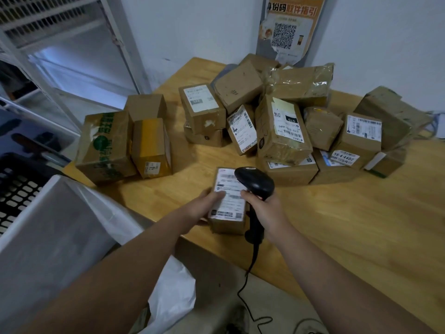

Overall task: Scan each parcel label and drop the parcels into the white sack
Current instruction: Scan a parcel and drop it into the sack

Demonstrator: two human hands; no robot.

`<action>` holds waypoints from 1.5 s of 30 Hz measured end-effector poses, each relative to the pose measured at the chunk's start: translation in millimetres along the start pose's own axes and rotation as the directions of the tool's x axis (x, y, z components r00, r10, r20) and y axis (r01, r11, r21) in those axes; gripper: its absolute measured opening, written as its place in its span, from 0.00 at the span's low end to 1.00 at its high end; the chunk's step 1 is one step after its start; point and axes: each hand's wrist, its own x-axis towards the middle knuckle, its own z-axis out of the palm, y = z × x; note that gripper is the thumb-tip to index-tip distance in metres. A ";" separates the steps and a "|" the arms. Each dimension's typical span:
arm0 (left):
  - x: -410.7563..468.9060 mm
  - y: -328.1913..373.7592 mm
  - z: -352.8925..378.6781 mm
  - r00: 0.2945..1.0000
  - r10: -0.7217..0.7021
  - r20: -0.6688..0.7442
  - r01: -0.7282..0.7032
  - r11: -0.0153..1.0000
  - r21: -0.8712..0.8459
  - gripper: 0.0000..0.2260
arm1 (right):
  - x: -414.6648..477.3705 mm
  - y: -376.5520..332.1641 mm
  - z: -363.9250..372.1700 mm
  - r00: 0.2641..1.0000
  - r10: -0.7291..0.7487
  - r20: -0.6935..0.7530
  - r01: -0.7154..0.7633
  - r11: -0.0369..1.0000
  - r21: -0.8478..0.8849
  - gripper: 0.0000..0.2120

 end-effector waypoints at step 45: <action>-16.8 5.5 -37.0 0.856 0.236 -0.460 -0.173 0.969 0.176 0.56 | -47.8 -38.1 -0.4 0.978 -0.118 0.171 0.173 0.919 -0.353 0.14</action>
